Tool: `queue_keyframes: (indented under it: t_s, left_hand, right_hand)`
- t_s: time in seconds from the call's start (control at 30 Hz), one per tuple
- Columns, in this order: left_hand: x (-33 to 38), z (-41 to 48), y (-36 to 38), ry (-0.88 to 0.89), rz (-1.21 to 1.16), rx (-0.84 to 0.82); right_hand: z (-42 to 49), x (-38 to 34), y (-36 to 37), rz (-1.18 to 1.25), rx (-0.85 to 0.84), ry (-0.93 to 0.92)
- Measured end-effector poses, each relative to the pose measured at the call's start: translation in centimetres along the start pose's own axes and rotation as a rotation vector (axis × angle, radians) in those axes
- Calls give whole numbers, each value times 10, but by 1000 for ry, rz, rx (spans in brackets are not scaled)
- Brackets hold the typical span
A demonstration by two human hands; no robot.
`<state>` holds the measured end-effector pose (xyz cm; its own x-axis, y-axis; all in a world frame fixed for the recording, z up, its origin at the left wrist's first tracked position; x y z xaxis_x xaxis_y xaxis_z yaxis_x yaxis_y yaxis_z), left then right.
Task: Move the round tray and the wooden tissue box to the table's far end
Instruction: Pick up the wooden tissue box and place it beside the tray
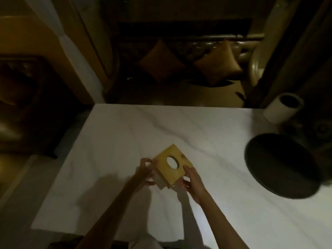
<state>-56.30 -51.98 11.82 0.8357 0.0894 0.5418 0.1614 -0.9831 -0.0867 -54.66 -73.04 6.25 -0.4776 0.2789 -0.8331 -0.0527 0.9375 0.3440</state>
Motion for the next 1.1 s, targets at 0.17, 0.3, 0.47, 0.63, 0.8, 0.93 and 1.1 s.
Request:
queue_keyframes:
  t_s: [0.17, 0.3, 0.47, 0.63, 0.8, 0.93, 1.1]
  left_hand:
    - [17, -8, 77, -3, -67, -157]
    - [25, -10, 123, 33, 47, -264]
    - [30, -12, 173, 74, 231, -425]
    - [27, -10, 223, 27, 237, -600]
    - [5, -9, 244, -16, 244, -695]
    - [-11, -6, 251, 10, 325, -646]
    - [-37, -3, 294, 19, 475, -528]
  right_hand:
    - [-14, -37, -65, -31, 47, -57]
    - [-31, -50, -104, -22, 138, -72]
    - [-65, -70, -139, 34, 368, -147]
    - [-96, -77, -167, -2, 561, -214]
    - [-121, -62, -181, 4, 669, -237]
    - [-134, -34, -180, 92, 657, -283]
    - [-148, -7, -187, 112, 706, -372]
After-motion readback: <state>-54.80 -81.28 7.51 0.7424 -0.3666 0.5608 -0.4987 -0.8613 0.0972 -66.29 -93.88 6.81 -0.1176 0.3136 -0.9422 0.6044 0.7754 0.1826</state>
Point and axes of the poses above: each hand's wrist, its own z-axis towards the middle knuckle, its own y-axis out of the palm, x = y × z, the point moved 3 cm from there along z, towards the middle knuckle, and after that the axes turned 14 degrees about -y, right-handed, at the moved point
